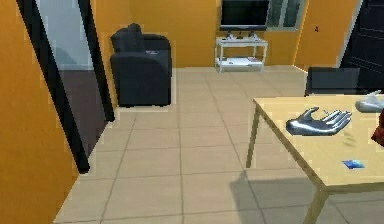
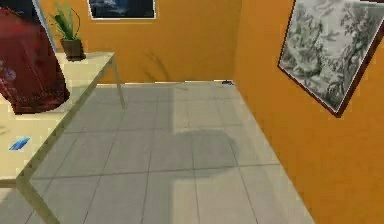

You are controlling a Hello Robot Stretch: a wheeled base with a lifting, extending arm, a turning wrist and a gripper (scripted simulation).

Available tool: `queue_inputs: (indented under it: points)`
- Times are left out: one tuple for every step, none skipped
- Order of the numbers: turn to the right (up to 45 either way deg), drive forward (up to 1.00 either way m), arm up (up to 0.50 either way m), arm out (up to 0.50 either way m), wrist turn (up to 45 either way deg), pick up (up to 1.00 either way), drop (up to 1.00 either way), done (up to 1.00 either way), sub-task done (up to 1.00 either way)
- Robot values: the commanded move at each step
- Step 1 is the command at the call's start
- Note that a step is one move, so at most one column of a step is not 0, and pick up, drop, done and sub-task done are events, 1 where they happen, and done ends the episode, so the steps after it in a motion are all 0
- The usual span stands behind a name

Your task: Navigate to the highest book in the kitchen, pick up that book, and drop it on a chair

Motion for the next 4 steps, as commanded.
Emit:
queue_inputs:
  points:
    - [45.0,0.00,0.00,0.00,0.0,0.00,0.00,0.00,0.00]
    - [39.0,0.00,0.00,0.00,0.0,0.00,0.00,0.00,0.00]
    - [0.0,0.10,0.00,0.00,0.0,0.00,0.00,0.00,0.00]
    - [-45.0,0.00,0.00,0.00,0.0,0.00,0.00,0.00,0.00]
